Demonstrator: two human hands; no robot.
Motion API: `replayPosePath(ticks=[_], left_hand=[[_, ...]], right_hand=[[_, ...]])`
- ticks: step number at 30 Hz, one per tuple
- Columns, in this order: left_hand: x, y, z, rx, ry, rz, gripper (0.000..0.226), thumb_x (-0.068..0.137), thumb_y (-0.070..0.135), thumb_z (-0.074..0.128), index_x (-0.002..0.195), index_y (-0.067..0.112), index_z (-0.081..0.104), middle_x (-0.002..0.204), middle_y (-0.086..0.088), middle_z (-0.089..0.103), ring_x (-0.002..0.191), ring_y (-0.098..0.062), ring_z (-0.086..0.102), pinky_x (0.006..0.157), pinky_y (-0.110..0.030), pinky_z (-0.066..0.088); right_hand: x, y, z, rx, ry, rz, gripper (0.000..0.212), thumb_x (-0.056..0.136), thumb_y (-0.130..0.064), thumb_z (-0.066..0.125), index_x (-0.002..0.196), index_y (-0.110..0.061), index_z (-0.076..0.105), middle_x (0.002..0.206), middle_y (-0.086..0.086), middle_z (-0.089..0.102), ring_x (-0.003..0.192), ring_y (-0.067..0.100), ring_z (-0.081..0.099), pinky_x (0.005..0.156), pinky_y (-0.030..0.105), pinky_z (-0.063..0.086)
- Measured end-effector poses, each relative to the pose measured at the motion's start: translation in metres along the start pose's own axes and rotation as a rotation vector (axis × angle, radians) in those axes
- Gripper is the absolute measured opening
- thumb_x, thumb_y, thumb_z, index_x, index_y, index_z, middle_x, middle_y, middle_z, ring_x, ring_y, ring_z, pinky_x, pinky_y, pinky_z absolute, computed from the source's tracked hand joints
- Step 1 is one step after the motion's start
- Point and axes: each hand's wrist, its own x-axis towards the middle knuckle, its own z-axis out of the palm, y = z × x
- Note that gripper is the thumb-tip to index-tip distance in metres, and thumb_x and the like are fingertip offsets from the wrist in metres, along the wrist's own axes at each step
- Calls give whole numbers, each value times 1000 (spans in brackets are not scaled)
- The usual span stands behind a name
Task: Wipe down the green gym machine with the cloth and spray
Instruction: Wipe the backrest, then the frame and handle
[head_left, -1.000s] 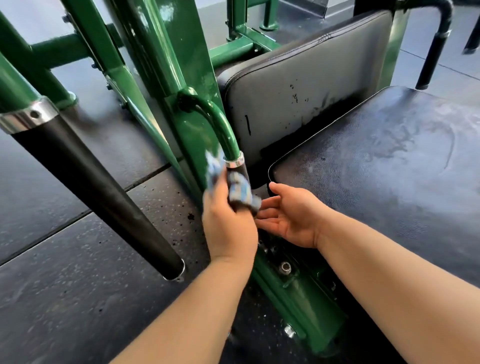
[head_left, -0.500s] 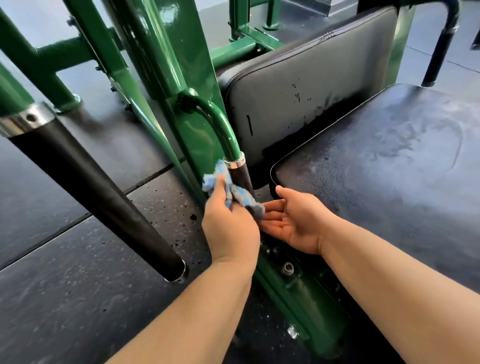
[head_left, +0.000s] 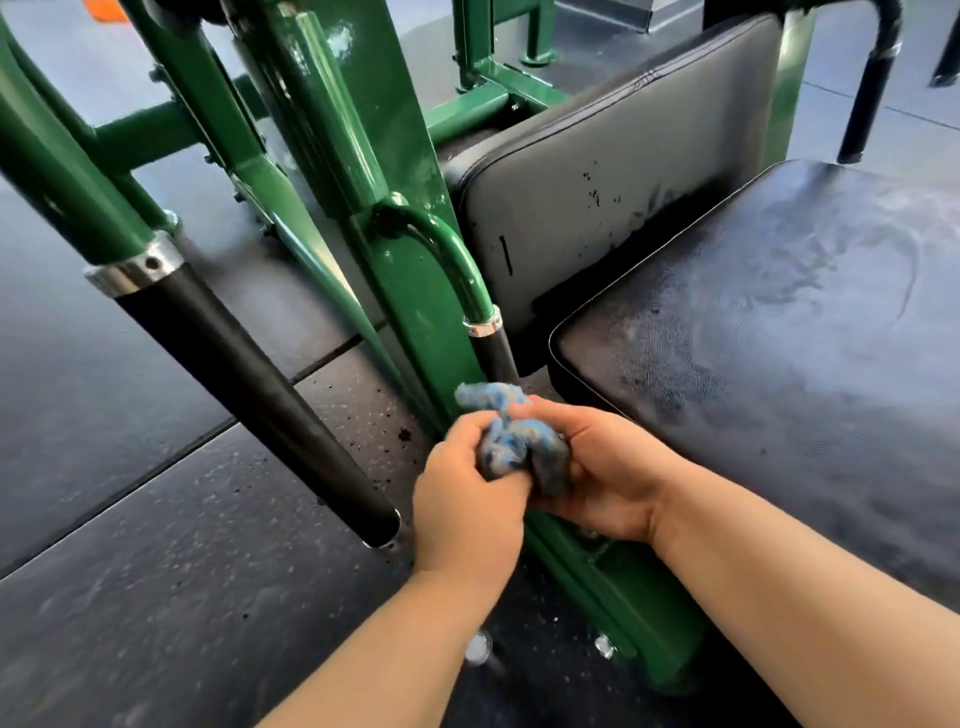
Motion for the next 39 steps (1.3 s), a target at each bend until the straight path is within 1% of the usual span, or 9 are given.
replayPosePath(ticks=[3, 6, 11, 15, 18, 22, 28, 32, 39], left_hand=[[-3, -7, -2, -23, -104, 56, 41, 78, 13, 68, 111, 36, 67, 108, 6, 58, 99, -7, 58, 91, -24, 48], [-2, -9, -10, -375, -220, -180, 62, 86, -2, 61, 133, 36, 47, 111, 3, 59, 92, 0, 61, 90, -16, 48], [19, 13, -5, -723, 13, -397, 51, 93, -10, 38, 133, 19, 51, 108, 4, 63, 95, -8, 59, 92, -26, 45], [34, 34, 0, -723, 33, -455, 51, 92, -8, 33, 132, 17, 53, 116, 2, 62, 102, -12, 58, 105, -34, 40], [33, 35, 2, -634, 6, -473, 52, 91, -6, 33, 128, 19, 57, 109, 7, 62, 99, -9, 57, 108, -38, 38], [34, 25, 6, -655, 20, -570, 44, 93, -2, 36, 121, 22, 59, 103, 5, 62, 94, -13, 56, 101, -35, 44], [18, 20, 7, -849, -294, -835, 14, 97, 8, 45, 105, 8, 57, 97, -18, 59, 85, -30, 58, 82, -37, 53], [15, 24, 13, -984, -312, -839, 19, 98, 7, 40, 102, 3, 59, 98, -17, 62, 81, -28, 61, 74, -39, 54], [12, 35, 12, -895, -18, -464, 20, 93, -4, 52, 105, 8, 65, 85, -3, 68, 70, -9, 63, 59, -14, 54]], right_hand=[[-10, 1, -7, -38, 43, -99, 37, 87, -5, 56, 121, -18, 65, 104, 12, 69, 75, 19, 65, 62, 28, 56], [-10, -5, -15, -123, 397, -438, 32, 83, 14, 51, 96, -7, 70, 89, 17, 70, 73, 29, 64, 63, 35, 58], [18, -14, 14, -488, 566, -1032, 39, 79, 5, 55, 90, -28, 73, 96, 2, 73, 85, 13, 67, 81, 26, 53], [39, 7, -3, -807, 691, -745, 43, 85, 1, 51, 107, -30, 70, 100, -5, 69, 80, 3, 60, 65, -2, 38], [40, -1, -16, -880, 655, -556, 40, 84, -1, 47, 99, -29, 72, 87, -5, 69, 75, 10, 63, 58, 7, 43], [39, -28, 8, -579, 505, -871, 45, 75, -6, 44, 91, -39, 70, 91, -9, 70, 86, 12, 64, 77, 27, 52], [20, -7, -12, -468, 435, -600, 48, 88, 10, 37, 103, -24, 67, 86, 2, 69, 80, 19, 62, 71, 31, 54], [6, 0, -19, -124, 278, -576, 56, 94, 11, 38, 116, -36, 58, 110, 0, 70, 95, 21, 68, 79, 38, 57], [-20, -4, -23, -430, 202, -529, 38, 85, 15, 50, 102, -11, 71, 95, 9, 74, 83, 22, 70, 79, 33, 59]])
